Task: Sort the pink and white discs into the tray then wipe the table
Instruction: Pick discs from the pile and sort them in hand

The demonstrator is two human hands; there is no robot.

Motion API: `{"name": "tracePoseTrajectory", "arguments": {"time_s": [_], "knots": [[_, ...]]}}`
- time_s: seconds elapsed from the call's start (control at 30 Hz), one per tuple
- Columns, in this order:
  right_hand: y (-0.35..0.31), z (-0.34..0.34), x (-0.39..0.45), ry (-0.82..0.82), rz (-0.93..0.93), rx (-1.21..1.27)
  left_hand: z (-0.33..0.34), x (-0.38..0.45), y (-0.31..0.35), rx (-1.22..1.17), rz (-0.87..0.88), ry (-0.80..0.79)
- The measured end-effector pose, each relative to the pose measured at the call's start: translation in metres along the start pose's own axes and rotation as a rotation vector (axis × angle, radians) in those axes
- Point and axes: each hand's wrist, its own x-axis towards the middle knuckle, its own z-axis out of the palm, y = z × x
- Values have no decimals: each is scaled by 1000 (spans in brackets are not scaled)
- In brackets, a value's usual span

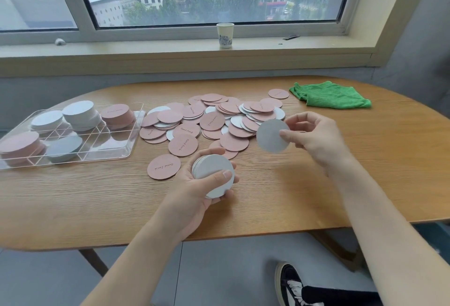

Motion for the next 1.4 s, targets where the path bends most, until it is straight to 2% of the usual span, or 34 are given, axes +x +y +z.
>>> {"name": "tracePoseTrajectory", "arguments": {"time_s": [0.1,0.2,0.37,0.5,0.73,0.83,1.0,1.07,1.13,1.23,1.4], "knots": [[-16,1,-16,-232,3,228,3,0,2,-14,2,25],[-24,14,-30,-430,-17,284,4,-1,2,-19,8,54],[-27,39,-43,-534,-64,180,3,-1,0,-11,25,37],[-25,57,-50,-554,-131,113,0,-2,0,45,31,18],[-13,70,-47,-420,-226,29,-4,0,-1,5,17,-2],[-9,65,-39,-377,-199,-45,-4,-1,0,-33,3,-9],[8,44,5,-46,-205,-329,-6,0,2,-38,-8,16],[15,34,25,76,-157,-460,-6,-1,3,-32,-13,19],[19,27,41,146,-56,-474,-6,-1,3,-29,-14,18],[24,22,58,181,63,-398,-5,-1,3,-21,-9,18],[25,28,74,213,143,-359,-5,-1,2,-18,-5,2]]}}
